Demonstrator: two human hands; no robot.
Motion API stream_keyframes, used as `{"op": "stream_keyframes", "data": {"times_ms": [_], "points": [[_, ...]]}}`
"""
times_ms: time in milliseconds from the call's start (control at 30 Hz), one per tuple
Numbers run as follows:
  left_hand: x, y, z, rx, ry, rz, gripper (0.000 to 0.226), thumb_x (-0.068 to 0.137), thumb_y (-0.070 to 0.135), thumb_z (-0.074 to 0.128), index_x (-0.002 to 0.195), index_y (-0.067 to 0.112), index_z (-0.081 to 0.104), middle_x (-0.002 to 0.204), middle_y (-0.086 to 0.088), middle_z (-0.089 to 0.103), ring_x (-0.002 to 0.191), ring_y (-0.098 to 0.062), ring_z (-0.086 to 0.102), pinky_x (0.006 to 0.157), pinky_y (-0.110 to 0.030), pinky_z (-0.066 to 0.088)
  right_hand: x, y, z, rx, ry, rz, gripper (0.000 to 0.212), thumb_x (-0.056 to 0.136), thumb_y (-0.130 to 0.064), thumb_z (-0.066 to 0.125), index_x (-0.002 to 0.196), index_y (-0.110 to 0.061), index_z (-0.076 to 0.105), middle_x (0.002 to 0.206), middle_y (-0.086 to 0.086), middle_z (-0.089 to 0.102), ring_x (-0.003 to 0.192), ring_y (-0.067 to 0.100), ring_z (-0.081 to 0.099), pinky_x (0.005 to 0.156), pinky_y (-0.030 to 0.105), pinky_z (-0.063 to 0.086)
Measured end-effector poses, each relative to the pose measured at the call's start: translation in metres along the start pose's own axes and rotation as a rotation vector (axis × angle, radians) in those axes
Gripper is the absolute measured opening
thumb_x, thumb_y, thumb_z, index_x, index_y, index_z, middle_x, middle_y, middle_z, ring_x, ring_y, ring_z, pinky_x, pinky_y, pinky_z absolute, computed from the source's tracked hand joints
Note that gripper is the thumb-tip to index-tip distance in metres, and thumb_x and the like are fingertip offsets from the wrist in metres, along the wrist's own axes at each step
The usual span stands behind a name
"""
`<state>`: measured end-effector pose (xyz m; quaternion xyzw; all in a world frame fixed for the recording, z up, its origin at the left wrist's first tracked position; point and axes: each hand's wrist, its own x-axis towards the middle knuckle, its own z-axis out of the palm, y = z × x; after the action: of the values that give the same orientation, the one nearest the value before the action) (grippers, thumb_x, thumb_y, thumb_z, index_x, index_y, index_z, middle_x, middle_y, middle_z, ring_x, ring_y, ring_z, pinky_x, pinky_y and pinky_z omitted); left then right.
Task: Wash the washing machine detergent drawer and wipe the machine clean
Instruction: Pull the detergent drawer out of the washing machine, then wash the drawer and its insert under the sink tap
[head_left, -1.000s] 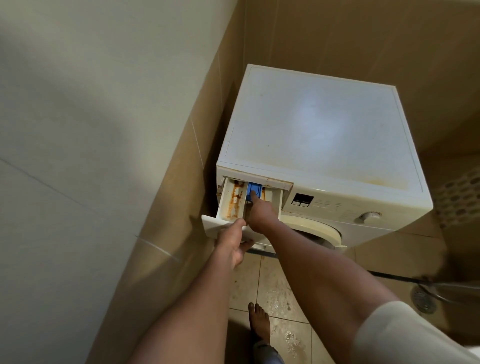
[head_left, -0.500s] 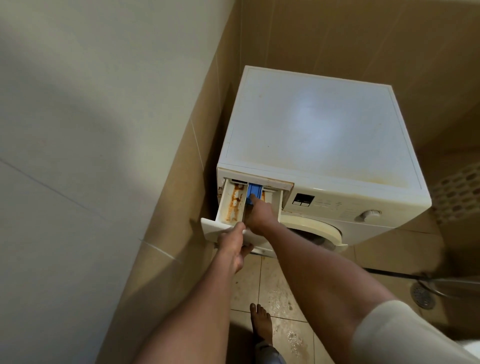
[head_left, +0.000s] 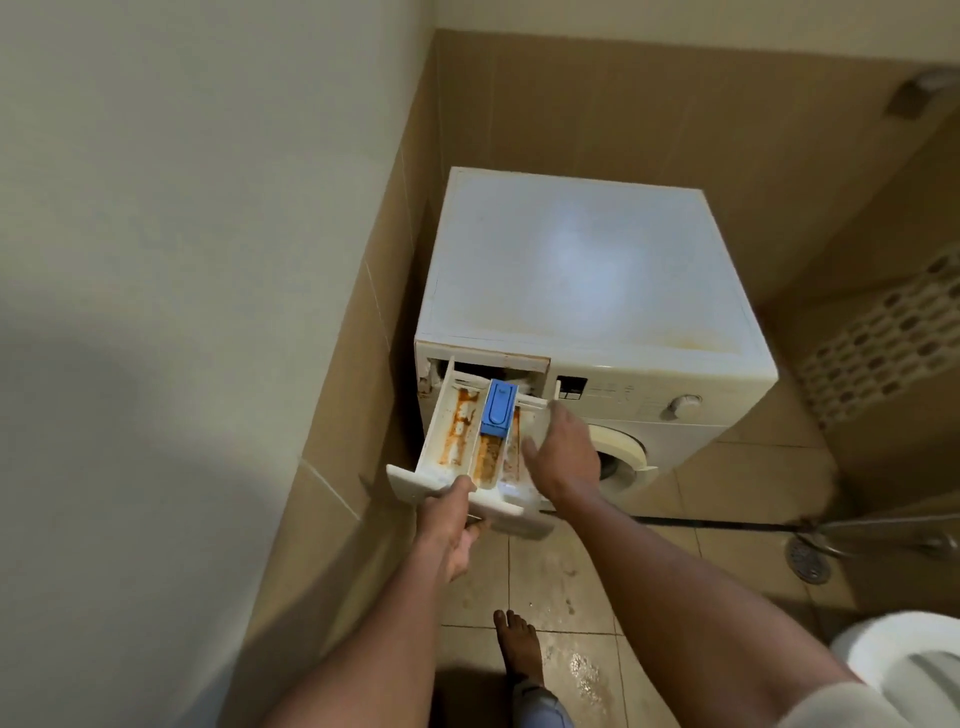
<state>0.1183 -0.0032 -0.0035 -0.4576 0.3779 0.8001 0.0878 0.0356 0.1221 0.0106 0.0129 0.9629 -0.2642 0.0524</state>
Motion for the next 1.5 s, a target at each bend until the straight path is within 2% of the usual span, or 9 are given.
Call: {"op": "stream_keyframes", "data": {"times_ms": [133,267,600,733,833,967,1100,1300,1500], "points": [[-0.034,-0.001,0.000,0.090,-0.095,0.022,0.044,0.092,0.000,0.061,0.133,0.008,0.050,0.122,-0.019,0.065,0.111,-0.033,0.064,0.104,-0.059,0.048,-0.032,0.035,-0.036,0.218,-0.191,0.376,0.076,0.082,-0.047,0.074,0.139,-0.008,0.042,0.132,0.010,0.058,0.114,0.026,0.058,0.084,0.037,0.053],[-0.069,-0.015,0.021,0.169,-0.222,0.068,0.041,0.093,0.002,0.061,0.132,0.006,0.048,0.116,-0.018,0.066,0.101,-0.029,0.067,0.100,-0.055,0.052,-0.079,0.062,-0.066,0.480,-0.416,0.402,0.064,0.085,-0.055,0.067,0.132,-0.015,0.048,0.124,0.007,0.062,0.102,0.023,0.063,0.079,0.042,0.057],[-0.174,-0.112,0.114,0.522,-0.527,0.046,0.057,0.090,0.009,0.069,0.140,0.006,0.042,0.120,-0.016,0.064,0.113,-0.033,0.063,0.095,-0.052,0.055,-0.185,0.178,-0.185,0.780,-0.086,0.555,0.044,0.091,-0.006,0.058,0.134,-0.006,0.053,0.121,0.011,0.064,0.095,0.022,0.064,0.065,0.031,0.056],[-0.222,-0.163,0.149,0.816,-0.626,0.131,0.089,0.081,0.047,0.077,0.148,0.007,0.036,0.132,-0.015,0.058,0.122,-0.037,0.055,0.095,-0.053,0.053,-0.231,0.243,-0.243,0.802,0.060,0.632,0.035,0.086,-0.004,0.061,0.121,0.000,0.062,0.107,0.011,0.068,0.096,0.029,0.067,0.079,0.042,0.059],[-0.258,-0.204,0.170,1.017,-0.655,0.264,0.101,0.079,0.081,0.050,0.154,0.016,0.032,0.147,-0.014,0.048,0.132,-0.038,0.045,0.106,-0.056,0.042,-0.283,0.298,-0.290,0.810,0.147,0.688,0.029,0.083,-0.005,0.063,0.112,0.000,0.066,0.105,0.013,0.070,0.094,0.032,0.070,0.081,0.050,0.060],[-0.282,-0.259,0.199,1.048,-0.682,0.331,0.101,0.077,0.089,0.023,0.119,0.006,0.063,0.130,-0.024,0.056,0.125,-0.035,0.049,0.108,-0.056,0.038,-0.361,0.362,-0.348,0.804,0.249,0.764,0.012,0.084,0.001,0.064,0.095,0.004,0.068,0.095,0.019,0.071,0.082,0.031,0.072,0.062,0.036,0.061],[-0.310,-0.318,0.235,1.140,-0.771,0.349,0.079,0.088,0.079,0.033,0.101,0.008,0.066,0.120,-0.018,0.064,0.103,-0.025,0.057,0.096,-0.046,0.045,-0.446,0.410,-0.391,0.807,0.347,0.847,0.004,0.086,0.000,0.063,0.088,0.002,0.066,0.078,0.010,0.066,0.059,0.014,0.064,0.042,0.020,0.046],[-0.378,-0.417,0.291,1.407,-1.242,0.092,0.077,0.083,0.080,0.048,0.135,0.025,0.060,0.122,-0.003,0.070,0.118,-0.023,0.062,0.113,-0.054,0.038,-0.564,0.460,-0.423,0.889,0.486,0.981,0.002,0.085,-0.005,0.068,0.085,-0.004,0.069,0.087,0.011,0.074,0.077,0.019,0.073,0.056,0.027,0.055],[-0.464,-0.502,0.330,1.514,-1.620,-0.298,0.050,0.094,0.053,0.057,0.128,0.016,0.065,0.122,-0.015,0.072,0.116,-0.031,0.068,0.107,-0.049,0.047,-0.663,0.483,-0.452,0.976,0.626,1.125,0.023,0.081,-0.004,0.069,0.103,0.004,0.069,0.091,0.017,0.075,0.081,0.022,0.072,0.065,0.030,0.056]]}}
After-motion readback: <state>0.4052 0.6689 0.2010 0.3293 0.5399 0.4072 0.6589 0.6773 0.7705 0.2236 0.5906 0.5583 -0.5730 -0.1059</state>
